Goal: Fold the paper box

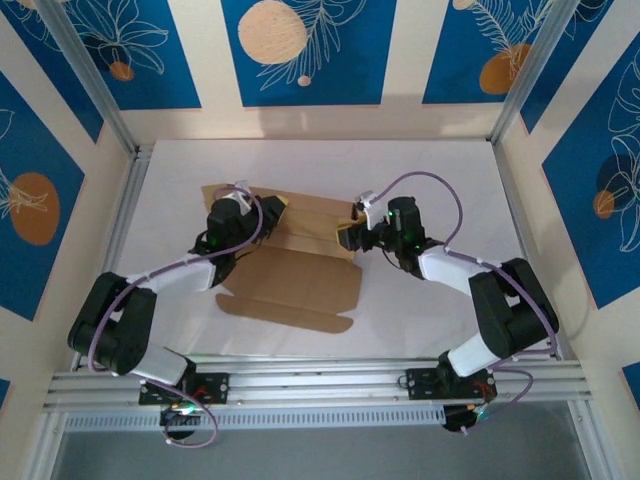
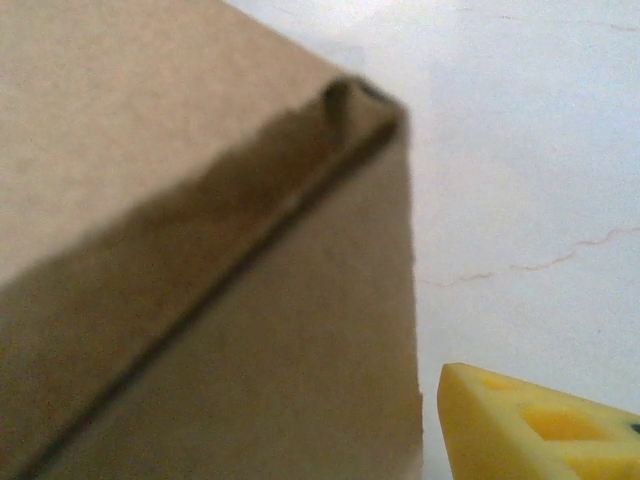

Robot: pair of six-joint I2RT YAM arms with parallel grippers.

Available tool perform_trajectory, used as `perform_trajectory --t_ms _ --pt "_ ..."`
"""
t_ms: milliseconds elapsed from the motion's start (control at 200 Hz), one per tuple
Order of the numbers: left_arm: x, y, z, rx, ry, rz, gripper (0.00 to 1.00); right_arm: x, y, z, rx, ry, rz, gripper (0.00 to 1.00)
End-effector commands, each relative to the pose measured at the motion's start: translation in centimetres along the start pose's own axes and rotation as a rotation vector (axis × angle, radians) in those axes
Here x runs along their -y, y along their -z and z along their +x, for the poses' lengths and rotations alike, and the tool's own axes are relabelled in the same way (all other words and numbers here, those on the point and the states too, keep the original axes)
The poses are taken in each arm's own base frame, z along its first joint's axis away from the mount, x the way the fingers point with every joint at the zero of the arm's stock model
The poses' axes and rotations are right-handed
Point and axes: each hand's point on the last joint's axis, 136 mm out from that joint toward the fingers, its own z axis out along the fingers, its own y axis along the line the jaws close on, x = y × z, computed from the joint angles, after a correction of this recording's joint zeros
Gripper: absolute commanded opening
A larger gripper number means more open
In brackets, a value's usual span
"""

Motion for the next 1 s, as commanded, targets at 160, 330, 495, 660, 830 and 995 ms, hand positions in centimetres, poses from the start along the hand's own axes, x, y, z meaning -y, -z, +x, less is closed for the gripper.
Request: perform_trajectory --t_ms 160,330,495,660,830,995 --pt "-3.4 0.4 0.7 -0.021 -0.038 -0.113 0.0 -1.4 2.0 -2.2 0.127 0.038 -0.038 0.69" --pt "-3.3 0.4 0.4 -0.011 -0.037 -0.12 0.0 -1.7 2.5 -2.5 0.142 0.062 -0.021 0.73" --pt "-3.1 0.3 0.1 -0.007 -0.035 -0.128 0.0 -3.3 3.5 -2.3 0.12 0.149 -0.079 0.72" --pt "-2.7 0.0 0.0 -0.01 -0.026 -0.122 0.0 -2.3 3.4 -1.5 0.023 0.222 -0.037 0.63" --pt "-2.0 0.0 -0.1 -0.01 -0.022 -0.109 0.0 -1.3 3.4 -1.4 0.0 0.217 -0.029 0.53" --pt "-1.3 0.0 -0.3 -0.01 -0.024 -0.103 0.0 -1.4 3.6 -1.3 0.009 0.23 -0.069 0.47"
